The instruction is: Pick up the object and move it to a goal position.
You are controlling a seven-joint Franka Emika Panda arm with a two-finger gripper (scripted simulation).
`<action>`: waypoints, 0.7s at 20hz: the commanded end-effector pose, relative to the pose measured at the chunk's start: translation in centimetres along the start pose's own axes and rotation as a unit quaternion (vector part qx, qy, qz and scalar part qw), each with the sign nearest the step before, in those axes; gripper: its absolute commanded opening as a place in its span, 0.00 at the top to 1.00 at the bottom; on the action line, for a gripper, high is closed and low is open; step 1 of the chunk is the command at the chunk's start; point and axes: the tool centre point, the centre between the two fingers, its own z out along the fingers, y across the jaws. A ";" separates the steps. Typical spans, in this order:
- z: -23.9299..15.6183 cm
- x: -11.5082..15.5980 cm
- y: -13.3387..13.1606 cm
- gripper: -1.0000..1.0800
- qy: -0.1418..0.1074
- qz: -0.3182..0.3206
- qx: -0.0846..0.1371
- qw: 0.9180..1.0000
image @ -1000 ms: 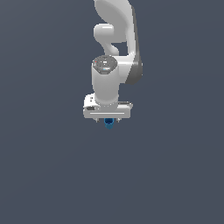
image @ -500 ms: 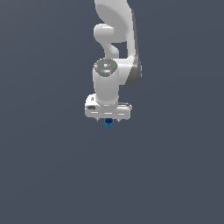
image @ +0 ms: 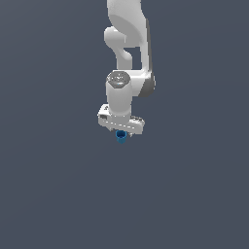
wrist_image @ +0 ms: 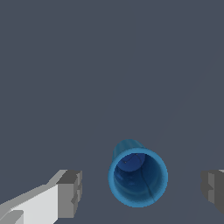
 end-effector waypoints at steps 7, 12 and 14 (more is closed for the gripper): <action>1.6 -1.7 0.6 0.04 0.003 0.056 0.000 0.998; 1.8 -1.9 0.6 0.04 0.003 0.059 0.000 0.998; 1.9 -1.9 0.6 0.04 0.003 0.059 0.000 0.998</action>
